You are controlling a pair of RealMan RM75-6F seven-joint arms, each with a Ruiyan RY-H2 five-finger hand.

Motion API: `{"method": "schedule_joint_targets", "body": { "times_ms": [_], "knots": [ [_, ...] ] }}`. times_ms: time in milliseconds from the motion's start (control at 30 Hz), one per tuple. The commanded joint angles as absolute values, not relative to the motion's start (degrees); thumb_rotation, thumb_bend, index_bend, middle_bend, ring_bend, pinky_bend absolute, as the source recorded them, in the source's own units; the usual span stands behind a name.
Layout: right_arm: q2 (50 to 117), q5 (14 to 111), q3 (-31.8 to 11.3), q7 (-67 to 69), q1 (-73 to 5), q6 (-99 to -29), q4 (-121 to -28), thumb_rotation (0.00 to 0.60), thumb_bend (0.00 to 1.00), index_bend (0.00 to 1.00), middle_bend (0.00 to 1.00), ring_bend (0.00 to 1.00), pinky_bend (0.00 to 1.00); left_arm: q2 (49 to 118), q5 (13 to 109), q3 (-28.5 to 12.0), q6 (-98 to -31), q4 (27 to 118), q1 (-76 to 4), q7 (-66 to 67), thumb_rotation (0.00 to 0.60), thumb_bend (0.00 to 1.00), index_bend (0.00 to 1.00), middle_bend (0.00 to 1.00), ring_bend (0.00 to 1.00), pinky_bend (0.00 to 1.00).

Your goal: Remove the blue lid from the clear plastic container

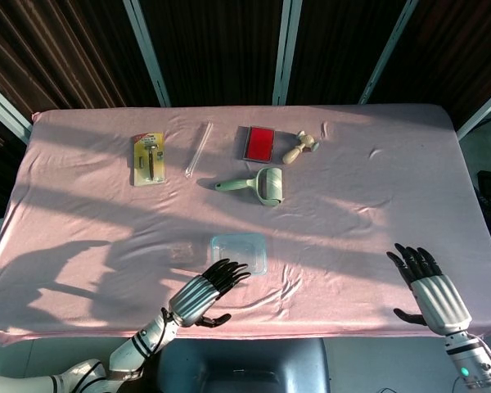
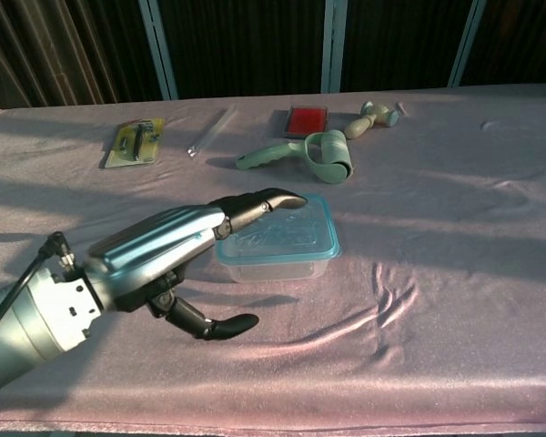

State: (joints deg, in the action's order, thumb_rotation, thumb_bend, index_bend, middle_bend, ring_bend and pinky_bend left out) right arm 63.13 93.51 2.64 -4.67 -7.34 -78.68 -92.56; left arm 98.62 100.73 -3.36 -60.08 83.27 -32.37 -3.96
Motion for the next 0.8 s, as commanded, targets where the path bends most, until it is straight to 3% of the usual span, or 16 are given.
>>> {"method": "schedule_joint_targets", "body": {
  "times_ms": [33,267,800],
  "knots": [
    [62.7,93.3,2.6,-4.1,-7.2,-79.0,-92.5,0.6,0.16,0.0,0.0,0.0,0.0,103.2,96.5,-6.5,-58.3,78.5,-34.6,-0.4,0.6,0.26,0.0,0.0,0.0,0.0],
    [61.9,92.8,2.4,-2.7,-6.8,-79.7,-92.3,0.6,0.16,0.0,0.0,0.0,0.0,105.4,92.3,-9.1,-56.2,74.6,-37.6,1.6,0.6,0.26,0.0,0.0,0.0,0.0],
    [61.1,92.5,2.4,-1.8,-6.3,-80.3,-92.2,0.6,0.16,0.0,0.0,0.0,0.0,105.4,84.6,-10.6,-51.2,72.4,-42.2,2.6,0.6,0.26,0.0,0.0,0.0,0.0]
  ]
}}
